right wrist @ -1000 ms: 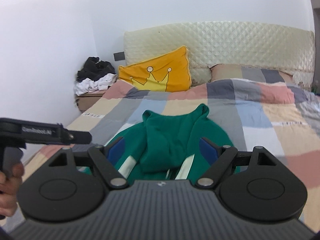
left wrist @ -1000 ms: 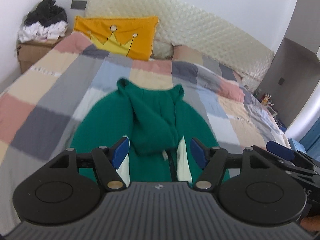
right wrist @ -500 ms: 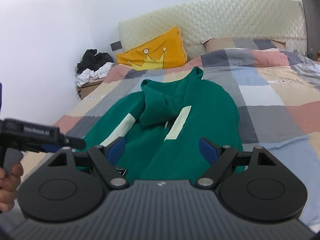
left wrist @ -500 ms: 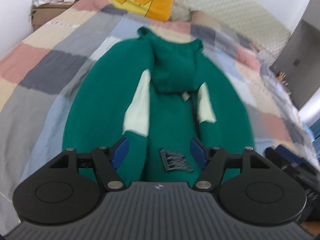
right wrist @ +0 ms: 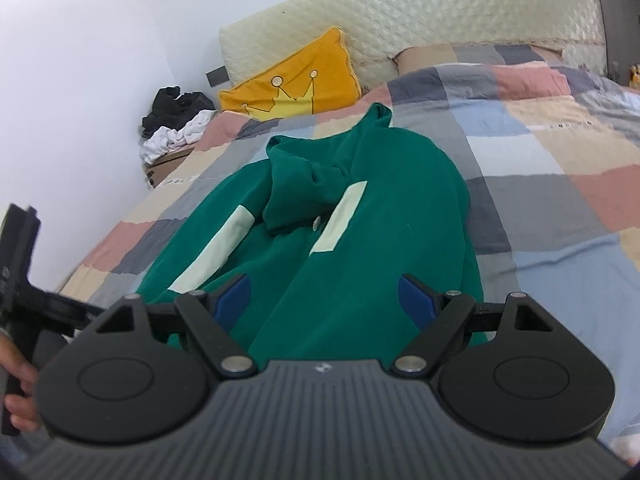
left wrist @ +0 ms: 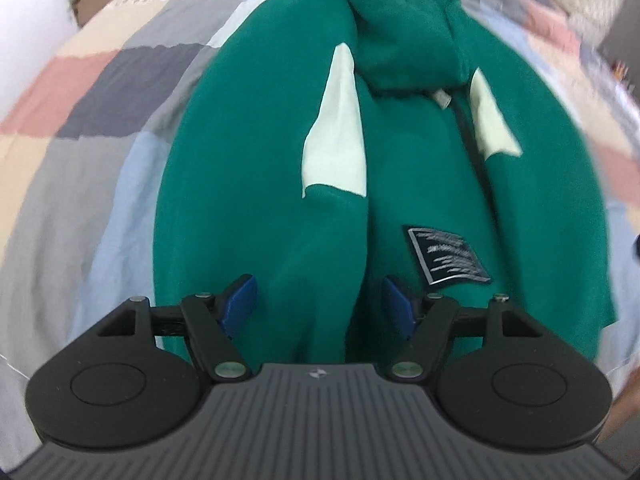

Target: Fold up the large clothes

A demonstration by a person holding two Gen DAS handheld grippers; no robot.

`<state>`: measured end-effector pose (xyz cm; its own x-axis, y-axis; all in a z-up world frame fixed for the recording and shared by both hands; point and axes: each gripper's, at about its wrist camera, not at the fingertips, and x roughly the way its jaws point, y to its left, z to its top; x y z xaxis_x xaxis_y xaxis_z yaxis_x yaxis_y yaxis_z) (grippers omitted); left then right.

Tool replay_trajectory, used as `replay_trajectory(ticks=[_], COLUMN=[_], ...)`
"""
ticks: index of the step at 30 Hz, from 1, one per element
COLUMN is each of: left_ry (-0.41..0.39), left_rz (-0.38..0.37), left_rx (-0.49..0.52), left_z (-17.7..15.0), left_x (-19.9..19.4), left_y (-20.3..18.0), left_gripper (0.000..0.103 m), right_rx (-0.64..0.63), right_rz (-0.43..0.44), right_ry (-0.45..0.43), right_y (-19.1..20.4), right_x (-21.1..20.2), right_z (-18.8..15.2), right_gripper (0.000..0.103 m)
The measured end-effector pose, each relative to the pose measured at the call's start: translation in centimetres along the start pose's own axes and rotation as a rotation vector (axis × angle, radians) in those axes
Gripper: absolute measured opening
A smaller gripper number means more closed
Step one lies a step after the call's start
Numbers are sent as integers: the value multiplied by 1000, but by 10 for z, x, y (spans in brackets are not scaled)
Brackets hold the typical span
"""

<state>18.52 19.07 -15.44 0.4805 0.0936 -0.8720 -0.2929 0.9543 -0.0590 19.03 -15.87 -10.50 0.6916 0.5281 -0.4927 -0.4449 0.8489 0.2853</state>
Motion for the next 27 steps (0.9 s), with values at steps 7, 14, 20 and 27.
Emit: replay_trajectory(ticks=[7,14,20,27], left_ry=[26,26,-87,-228], left_rz=[79,122,81,167], left_rx=[85,103,-25,-226], left_z=[-2,-4,17,86], left_x=[21,18,-31,-79], left_y=[-8,5,58,163], left_gripper=[73,13,7,6], right_rx=[23,21,42,49], right_rz=[-18,-48,-75,-81], right_ry=[28,45,52,26], right_y=[-7,-11,-18,-18], right_x=[4,10,14,18], right_z=[-3,-7,-7,-5], right_gripper=[83,83,83,83])
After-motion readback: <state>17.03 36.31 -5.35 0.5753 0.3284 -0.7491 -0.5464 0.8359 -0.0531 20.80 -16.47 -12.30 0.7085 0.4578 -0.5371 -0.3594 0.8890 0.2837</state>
